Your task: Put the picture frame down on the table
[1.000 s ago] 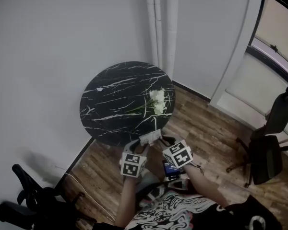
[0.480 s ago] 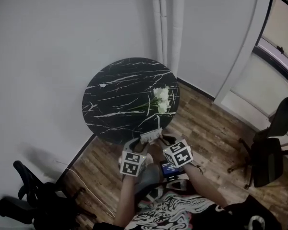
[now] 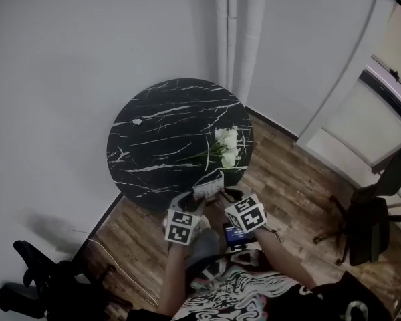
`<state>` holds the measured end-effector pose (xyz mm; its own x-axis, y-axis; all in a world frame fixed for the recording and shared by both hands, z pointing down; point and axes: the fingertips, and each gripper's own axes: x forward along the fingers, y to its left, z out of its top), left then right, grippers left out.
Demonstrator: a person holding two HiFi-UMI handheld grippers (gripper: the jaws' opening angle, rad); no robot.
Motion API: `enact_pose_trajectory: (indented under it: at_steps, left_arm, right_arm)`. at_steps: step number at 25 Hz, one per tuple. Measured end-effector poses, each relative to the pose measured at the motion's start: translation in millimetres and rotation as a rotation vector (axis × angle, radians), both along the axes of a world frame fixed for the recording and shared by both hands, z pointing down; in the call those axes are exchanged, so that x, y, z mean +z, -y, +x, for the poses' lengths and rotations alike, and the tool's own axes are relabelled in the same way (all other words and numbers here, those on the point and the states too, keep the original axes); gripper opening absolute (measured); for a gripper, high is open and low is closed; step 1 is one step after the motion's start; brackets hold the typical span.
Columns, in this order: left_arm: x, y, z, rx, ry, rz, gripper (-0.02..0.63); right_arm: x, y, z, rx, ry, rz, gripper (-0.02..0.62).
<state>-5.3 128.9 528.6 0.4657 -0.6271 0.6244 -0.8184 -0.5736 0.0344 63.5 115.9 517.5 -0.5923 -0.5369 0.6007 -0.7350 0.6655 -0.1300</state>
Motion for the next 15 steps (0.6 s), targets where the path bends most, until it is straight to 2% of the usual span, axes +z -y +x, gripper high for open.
enact_pose_trajectory:
  at_steps: [15]
  left_arm:
    - [15.4,125.2,-29.4,0.081,-0.047,-0.065,0.176]
  right_arm:
    - [15.0,118.5,-28.3,0.077,-0.065,-0.076,0.069]
